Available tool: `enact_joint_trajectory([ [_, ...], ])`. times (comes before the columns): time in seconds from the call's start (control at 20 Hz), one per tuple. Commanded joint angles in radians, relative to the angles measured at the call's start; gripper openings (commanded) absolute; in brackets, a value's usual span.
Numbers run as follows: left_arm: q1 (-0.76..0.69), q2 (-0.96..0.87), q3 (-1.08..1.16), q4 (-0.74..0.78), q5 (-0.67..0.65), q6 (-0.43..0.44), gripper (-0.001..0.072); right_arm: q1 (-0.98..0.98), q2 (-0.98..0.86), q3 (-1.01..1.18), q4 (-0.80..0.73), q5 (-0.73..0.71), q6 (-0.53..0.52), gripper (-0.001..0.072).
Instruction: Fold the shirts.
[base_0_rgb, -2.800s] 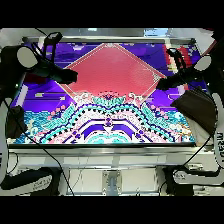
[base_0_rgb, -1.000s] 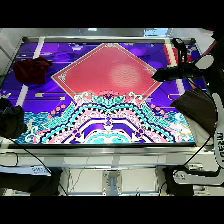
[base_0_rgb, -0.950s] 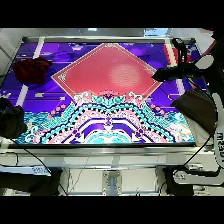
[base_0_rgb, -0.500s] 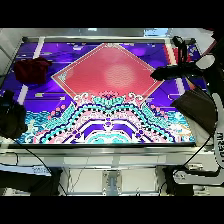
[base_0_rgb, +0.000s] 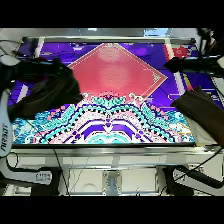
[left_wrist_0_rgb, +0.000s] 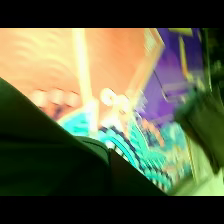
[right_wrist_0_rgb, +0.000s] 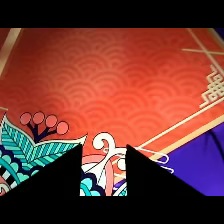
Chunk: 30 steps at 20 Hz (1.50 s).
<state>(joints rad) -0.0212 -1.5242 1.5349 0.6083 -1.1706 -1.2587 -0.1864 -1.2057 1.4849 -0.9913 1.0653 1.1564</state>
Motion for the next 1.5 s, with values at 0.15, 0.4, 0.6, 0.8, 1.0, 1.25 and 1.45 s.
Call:
enact_joint_trajectory([
  [0.15, -0.484, -0.040, 0.023, 0.019, 0.116, -0.015, 0.0009, -0.267, 0.212, 0.000, -0.027, 0.003, -0.003, 0.0317],
  [0.4, -0.597, -0.093, 0.024, 0.020, 0.199, -0.025, 0.0053, -0.328, 0.226, -0.042, -0.024, 0.137, -0.005, 0.0317],
  [0.6, -0.477, -0.090, 0.147, 0.025, 0.353, -0.025, 0.0716, -0.243, 0.224, -0.257, 0.074, 0.242, -0.032, 0.0348],
  [0.8, -0.270, -0.090, 0.223, 0.083, 0.325, -0.107, 0.0716, -0.013, 0.166, -0.490, 0.155, 0.144, -0.080, 0.0476],
  [1.0, -0.114, -0.092, 0.222, 0.459, 0.169, -0.298, 0.0716, 0.215, -0.049, -0.545, 0.156, 0.012, -0.049, 0.0476],
  [1.25, -0.019, -0.117, 0.217, 0.749, 0.006, -0.345, 0.0715, 0.287, -0.299, -0.510, 0.196, -0.112, 0.003, 0.0477],
  [1.45, -0.005, -0.169, 0.217, 0.760, 0.012, -0.314, 0.0714, 0.290, -0.393, -0.430, 0.295, -0.134, -0.001, 0.0476],
])
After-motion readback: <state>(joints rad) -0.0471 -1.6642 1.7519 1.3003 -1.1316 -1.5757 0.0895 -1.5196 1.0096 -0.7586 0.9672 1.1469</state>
